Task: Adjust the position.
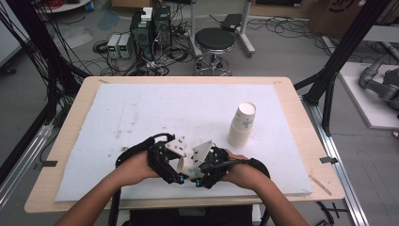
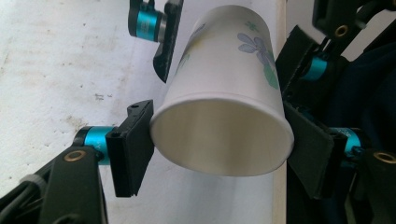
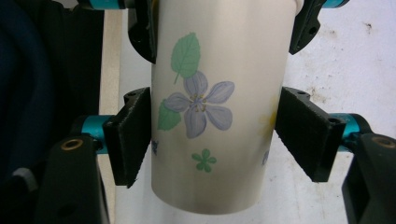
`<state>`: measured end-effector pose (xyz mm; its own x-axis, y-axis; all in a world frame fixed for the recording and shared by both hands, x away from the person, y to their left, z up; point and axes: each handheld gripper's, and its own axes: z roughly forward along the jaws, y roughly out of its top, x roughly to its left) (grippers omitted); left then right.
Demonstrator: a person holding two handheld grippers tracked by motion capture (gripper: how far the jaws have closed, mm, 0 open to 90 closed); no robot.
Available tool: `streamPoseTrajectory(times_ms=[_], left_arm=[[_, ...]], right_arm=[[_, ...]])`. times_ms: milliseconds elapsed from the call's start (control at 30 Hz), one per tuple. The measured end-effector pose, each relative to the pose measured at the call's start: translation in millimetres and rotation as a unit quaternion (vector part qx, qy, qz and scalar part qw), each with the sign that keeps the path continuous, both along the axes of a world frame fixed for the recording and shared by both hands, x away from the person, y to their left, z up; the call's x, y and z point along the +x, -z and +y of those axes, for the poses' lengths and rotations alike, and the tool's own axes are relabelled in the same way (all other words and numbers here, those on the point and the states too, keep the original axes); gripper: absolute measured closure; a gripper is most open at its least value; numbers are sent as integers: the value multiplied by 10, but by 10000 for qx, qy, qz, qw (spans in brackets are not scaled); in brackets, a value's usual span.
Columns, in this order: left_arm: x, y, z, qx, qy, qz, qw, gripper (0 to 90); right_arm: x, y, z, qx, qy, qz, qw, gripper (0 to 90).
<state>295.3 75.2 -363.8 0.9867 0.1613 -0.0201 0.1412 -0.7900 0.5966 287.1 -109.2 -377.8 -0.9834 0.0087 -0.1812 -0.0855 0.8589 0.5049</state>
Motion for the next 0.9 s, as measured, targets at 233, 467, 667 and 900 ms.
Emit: streamPoseTrajectory(times_ms=[233, 467, 667, 900], left_arm=[[-3, -24, -26, -2, -66, -41, 10000, 295], [-6, 2, -32, -92, -158, -34, 9998, 289], [-10, 28, 33, -487, -118, -210, 9985, 177], [-26, 81, 232, -1169, -212, -258, 9926, 178]], right_arm=[[7, 16, 17, -52, 36, 9, 10000, 339], [11, 26, 10, -106, 104, 14, 9999, 366], [17, 28, -26, -47, 139, 63, 9999, 365], [53, 27, -162, 257, 318, 149, 9991, 358]])
